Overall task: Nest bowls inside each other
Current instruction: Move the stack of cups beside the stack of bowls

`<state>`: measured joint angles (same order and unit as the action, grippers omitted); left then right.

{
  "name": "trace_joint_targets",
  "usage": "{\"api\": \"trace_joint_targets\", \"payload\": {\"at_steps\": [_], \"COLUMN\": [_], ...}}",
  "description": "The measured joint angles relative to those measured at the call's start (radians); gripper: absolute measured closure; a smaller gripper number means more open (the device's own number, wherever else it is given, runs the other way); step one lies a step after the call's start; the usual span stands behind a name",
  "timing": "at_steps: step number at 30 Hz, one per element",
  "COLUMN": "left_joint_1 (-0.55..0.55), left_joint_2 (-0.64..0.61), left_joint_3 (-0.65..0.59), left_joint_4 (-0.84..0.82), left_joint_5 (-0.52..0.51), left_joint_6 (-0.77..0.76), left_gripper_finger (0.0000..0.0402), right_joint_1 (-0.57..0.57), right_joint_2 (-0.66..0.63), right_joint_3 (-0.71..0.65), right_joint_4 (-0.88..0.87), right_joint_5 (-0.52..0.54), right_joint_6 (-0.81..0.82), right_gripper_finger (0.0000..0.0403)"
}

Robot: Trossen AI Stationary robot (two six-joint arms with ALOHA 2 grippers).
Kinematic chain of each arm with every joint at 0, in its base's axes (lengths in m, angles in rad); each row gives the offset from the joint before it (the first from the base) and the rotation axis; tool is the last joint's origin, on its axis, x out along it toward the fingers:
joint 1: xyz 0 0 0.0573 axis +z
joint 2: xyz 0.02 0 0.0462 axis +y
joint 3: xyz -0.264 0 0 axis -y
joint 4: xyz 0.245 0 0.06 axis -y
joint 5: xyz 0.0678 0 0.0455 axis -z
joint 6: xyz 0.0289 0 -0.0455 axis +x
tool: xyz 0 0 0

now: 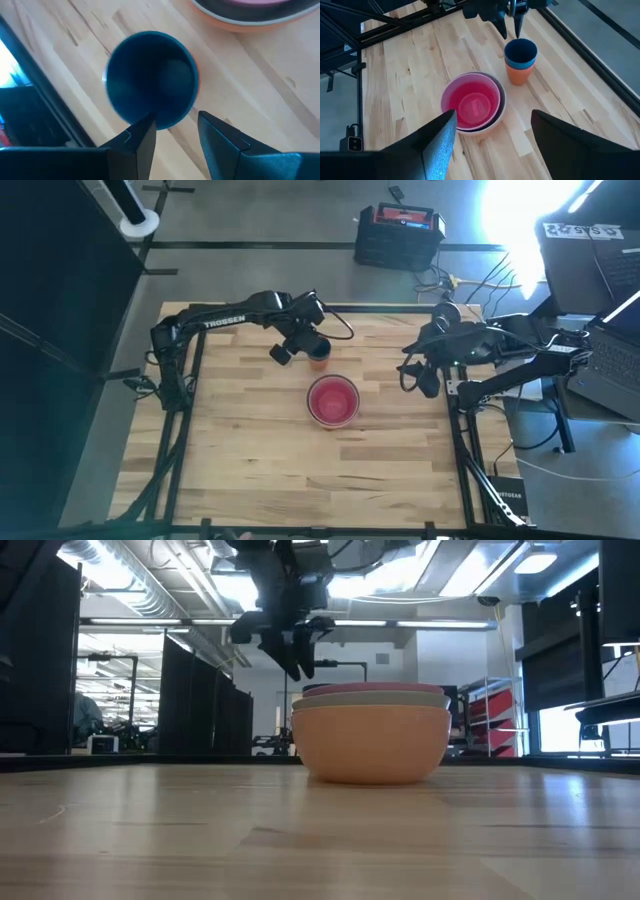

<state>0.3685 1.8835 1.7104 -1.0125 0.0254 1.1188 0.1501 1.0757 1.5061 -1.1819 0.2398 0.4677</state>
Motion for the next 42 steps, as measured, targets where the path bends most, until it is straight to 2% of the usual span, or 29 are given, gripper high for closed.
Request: {"api": "trace_joint_targets", "payload": {"at_steps": [10,18,21,24,26,38,42], "left_joint_1": [-0.016,-0.036,-0.034,-0.033,-0.034,-0.134,-0.242], "left_joint_2": [0.019,0.103,0.133,0.149,0.151,0.021,-0.021], "left_joint_3": [-0.018,-0.018,-0.018,-0.018,-0.018,-0.008,-0.008], "left_joint_4": [0.002,0.003,0.008,0.003,0.001,-0.23,-0.378], "left_joint_5": [0.006,0.006,-0.045,-0.079,-0.083,-0.161,-0.134], "left_joint_6": [0.001,0.008,-0.017,-0.07,-0.123,-0.473,-0.706], "left_gripper_finger": [0.0273,0.0274,0.0297,0.0368,0.039,0.04,0.0401], "right_joint_1": [0.0,0.0,0.0,0.0,0.0,0.0,0.0], "right_joint_2": [0.0,0.0,0.0,0.0,0.0,0.0,0.0], "right_joint_3": [0.0,0.0,0.0,-0.001,-0.001,-0.001,-0.001], "right_joint_4": [0.0,-0.005,-0.005,-0.008,-0.024,-0.154,-0.21], "right_joint_5": [0.007,0.007,0.007,0.008,0.015,0.084,0.141], "right_joint_6": [-0.001,-0.001,-0.001,-0.001,-0.001,-0.002,-0.002], "right_gripper_finger": [0.016,0.016,0.016,0.016,0.016,0.016,0.016]}}
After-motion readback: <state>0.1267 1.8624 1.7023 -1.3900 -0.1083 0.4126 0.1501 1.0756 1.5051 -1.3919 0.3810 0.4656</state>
